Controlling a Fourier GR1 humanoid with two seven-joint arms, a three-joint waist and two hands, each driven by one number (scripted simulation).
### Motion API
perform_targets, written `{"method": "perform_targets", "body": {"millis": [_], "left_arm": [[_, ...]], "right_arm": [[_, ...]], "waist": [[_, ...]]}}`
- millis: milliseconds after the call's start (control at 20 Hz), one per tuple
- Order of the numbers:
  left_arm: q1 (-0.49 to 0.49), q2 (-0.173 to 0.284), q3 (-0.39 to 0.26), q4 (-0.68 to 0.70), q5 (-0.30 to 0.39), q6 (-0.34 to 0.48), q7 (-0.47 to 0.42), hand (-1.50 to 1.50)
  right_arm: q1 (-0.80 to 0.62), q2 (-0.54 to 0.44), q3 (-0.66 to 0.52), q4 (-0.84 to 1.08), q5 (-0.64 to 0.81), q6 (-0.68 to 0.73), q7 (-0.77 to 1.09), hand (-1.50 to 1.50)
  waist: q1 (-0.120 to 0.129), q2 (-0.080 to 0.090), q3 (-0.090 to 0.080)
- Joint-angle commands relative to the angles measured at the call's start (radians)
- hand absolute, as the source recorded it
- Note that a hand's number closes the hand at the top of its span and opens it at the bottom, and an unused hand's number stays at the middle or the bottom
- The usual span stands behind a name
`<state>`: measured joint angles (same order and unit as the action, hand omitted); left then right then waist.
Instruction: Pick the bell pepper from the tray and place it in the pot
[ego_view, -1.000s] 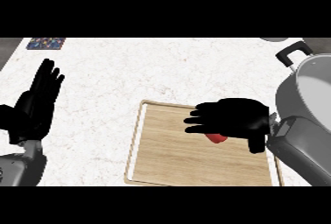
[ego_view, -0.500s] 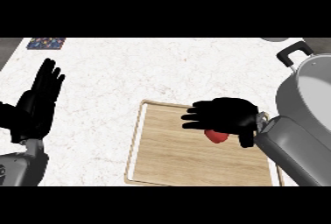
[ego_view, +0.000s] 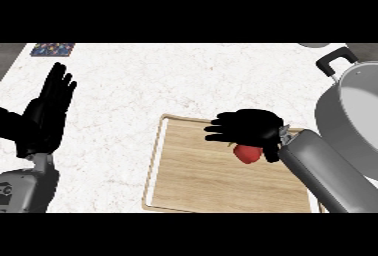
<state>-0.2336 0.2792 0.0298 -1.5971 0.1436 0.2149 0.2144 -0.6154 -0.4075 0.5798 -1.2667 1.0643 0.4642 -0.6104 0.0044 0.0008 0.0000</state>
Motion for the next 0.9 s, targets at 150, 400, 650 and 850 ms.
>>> {"method": "perform_targets", "body": {"millis": [150,400,650,850], "left_arm": [[0.036,-0.005,0.034,-0.014,0.013,-0.033,-0.012,0.0],[0.025,-0.023,0.027,-0.02,-0.006,-0.038,0.02,0.0],[0.066,-0.011,0.058,-0.015,-0.027,-0.004,-0.011,0.0],[0.111,0.003,0.098,-0.026,-0.016,0.008,-0.005,0.0]], "right_arm": [[0.039,-0.02,0.026,0.025,0.101,-0.146,-0.162,1.5],[0.019,0.011,0.004,0.023,0.144,-0.091,-0.201,1.5],[0.302,-0.026,-0.05,-0.108,0.047,-0.066,-0.038,1.5],[0.534,-0.011,-0.126,-0.157,-0.025,-0.077,0.086,1.5]], "waist": [[0.0,0.0,0.0],[-0.002,-0.001,0.0],[-0.077,-0.019,-0.001],[-0.149,-0.034,-0.003]]}}
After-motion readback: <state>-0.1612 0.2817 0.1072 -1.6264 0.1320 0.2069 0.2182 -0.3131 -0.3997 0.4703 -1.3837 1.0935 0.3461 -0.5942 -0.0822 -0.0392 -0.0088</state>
